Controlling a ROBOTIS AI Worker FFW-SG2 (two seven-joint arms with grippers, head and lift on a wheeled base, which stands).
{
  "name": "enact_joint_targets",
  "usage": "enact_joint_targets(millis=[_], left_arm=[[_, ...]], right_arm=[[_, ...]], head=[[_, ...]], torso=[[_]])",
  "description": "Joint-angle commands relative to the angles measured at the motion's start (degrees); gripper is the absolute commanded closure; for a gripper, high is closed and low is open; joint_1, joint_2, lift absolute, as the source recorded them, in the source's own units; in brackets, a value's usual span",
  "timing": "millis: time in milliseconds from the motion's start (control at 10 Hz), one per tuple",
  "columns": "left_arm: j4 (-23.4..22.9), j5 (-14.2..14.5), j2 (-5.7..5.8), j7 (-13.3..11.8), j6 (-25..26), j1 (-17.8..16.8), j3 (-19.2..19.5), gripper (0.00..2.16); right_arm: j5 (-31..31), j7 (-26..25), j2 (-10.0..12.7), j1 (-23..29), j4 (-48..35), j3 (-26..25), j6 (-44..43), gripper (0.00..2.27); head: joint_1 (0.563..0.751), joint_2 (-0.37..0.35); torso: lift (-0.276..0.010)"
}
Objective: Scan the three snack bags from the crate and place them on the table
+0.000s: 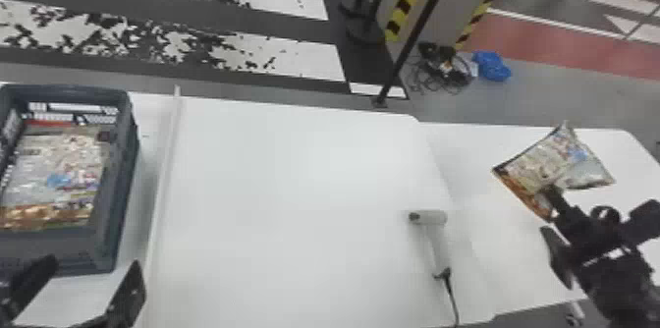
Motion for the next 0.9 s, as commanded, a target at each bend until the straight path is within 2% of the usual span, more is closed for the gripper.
enact_joint_targets(millis=[0,100,400,500,600,700,800], left_arm=[[-0.2,0.0,0.06,-0.1,0.0,0.0,-0.3,0.09],[-0.8,-0.2,0.15,-0.2,0.0,0.1,-0.5,0.09],[-3.6,-0.5,0.33,-0.9,0.5,1.5,-0.9,0.09],[-4.0,-0.6,0.33,-1.3,0.5,1.8,-0.9,0.09],[-4.2,-0.6,0.42,-1.7,0.5,1.9,-1.0,0.09],[-4.4,-0.6,0.5,-2.0,0.5,1.9,-1.1,0.09],[-4.4,-0.6,0.77,-2.0,0.5,1.9,-1.2,0.09]], right_arm=[[1.3,-3.6,0.0,-0.1,4.7,2.2,-9.3,2.14],[1.3,-6.9,-0.2,-0.3,7.2,4.2,-10.4,2.13],[1.3,-11.1,0.6,-0.5,11.7,9.4,-15.3,2.11],[3.3,-12.9,0.6,-1.7,14.0,12.1,-16.7,2.02],[4.6,-13.2,0.7,-2.9,16.1,14.2,-18.7,2.02],[7.4,-14.4,0.7,-5.1,19.1,15.3,-18.7,1.93],[7.6,-15.0,0.9,-5.6,20.0,16.6,-18.5,1.57]], head=[[0.695,-0.35],[0.695,-0.35],[0.695,-0.35],[0.695,-0.35],[0.695,-0.35],[0.695,-0.35],[0.695,-0.35]], torso=[[-0.037],[-0.037],[-0.037],[-0.037],[-0.037],[-0.037],[-0.037]])
